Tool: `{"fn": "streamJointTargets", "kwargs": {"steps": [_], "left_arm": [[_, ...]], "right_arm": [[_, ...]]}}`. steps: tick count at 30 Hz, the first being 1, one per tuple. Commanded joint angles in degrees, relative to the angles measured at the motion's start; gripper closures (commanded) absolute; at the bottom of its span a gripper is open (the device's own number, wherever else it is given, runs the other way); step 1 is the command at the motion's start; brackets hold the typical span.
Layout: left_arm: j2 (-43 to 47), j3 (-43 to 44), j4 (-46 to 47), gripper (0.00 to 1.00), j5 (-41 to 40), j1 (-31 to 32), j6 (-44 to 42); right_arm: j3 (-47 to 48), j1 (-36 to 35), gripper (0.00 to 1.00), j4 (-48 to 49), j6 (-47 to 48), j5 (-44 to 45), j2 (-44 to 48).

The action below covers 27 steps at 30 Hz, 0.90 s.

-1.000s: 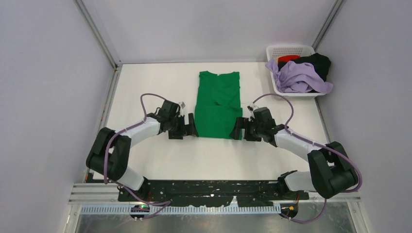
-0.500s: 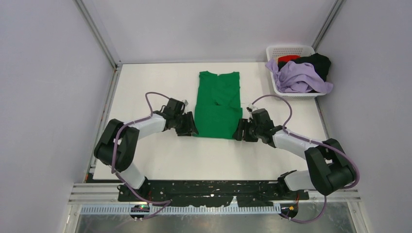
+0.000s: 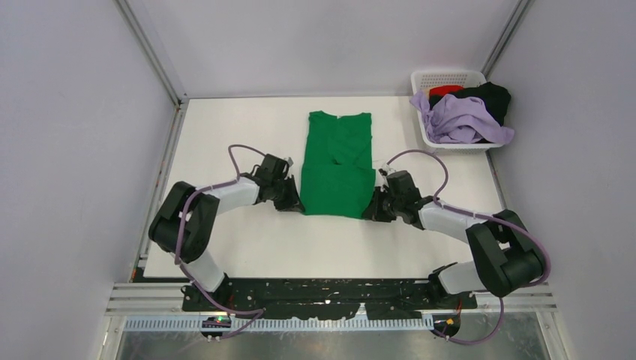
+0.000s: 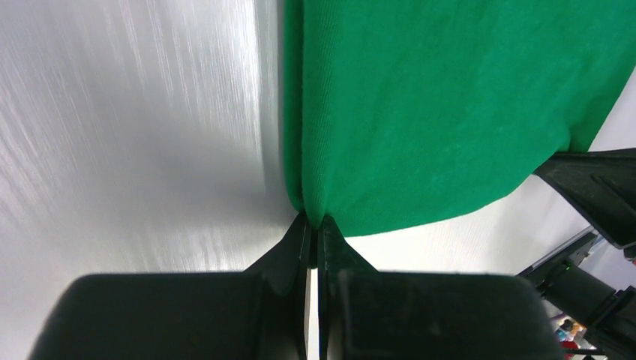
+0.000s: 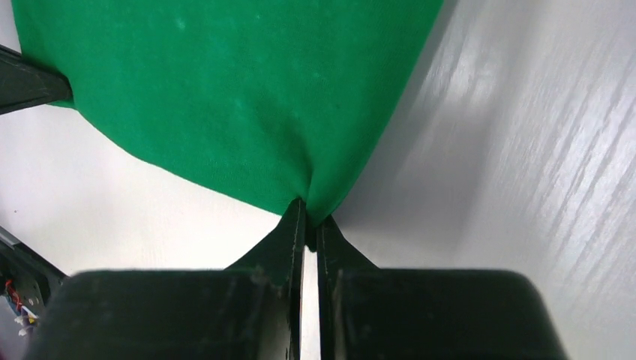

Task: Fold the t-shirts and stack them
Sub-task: Grab one side of the 2/3 rectangular tshirt with both arms, then fold the long partially folded tshirt into a neat square

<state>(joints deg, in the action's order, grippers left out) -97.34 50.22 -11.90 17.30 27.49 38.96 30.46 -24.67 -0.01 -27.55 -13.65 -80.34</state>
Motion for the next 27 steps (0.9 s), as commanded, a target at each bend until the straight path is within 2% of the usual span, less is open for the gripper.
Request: {"fn": "streamJointTargets", "kwargs": {"steps": [1, 5, 8, 13, 15, 20, 25, 27], "left_arm": [[5.97, -6.77, -1.70, 1.00, -1.57, 1.83, -0.11], [18.01, -14.79, -4.30, 1.00, -2.28, 5.85, 1.79], [29.23, -18.26, -10.39, 1.00, -3.14, 9.69, 2.99], [46.28, -16.28, -22.23, 1.00, -4.98, 13.69, 2.09], [50.22, -15.07, -23.23, 1.00, -4.39, 13.90, 2.39], [53.47, -10.76, -21.17, 1.00, -7.10, 13.83, 2.69], [48.78, -1.94, -24.78, 1.00, -22.43, 12.77, 2.11], [46.05, 0.84, -24.98, 1.00, -24.19, 10.88, 2.19]], "right_arm": [[-3.08, -0.88, 0.95, -7.42, 0.48, -1.42, 4.86], [-5.38, -2.30, 0.95, -16.83, -0.11, -4.82, 17.44], [-5.49, -3.34, 0.95, -23.92, 0.04, -8.47, 25.96], [-1.02, -3.72, 0.95, -35.91, 2.14, -12.78, 39.65], [1.30, -3.66, 0.95, -36.07, 2.82, -14.33, 42.41], [9.67, -3.31, 0.95, -35.91, 4.43, -14.18, 39.44], [15.68, -0.55, 0.95, -32.00, 5.34, -14.04, 32.77], [17.69, 1.15, 0.95, -29.73, 5.49, -15.23, 30.09]]}}
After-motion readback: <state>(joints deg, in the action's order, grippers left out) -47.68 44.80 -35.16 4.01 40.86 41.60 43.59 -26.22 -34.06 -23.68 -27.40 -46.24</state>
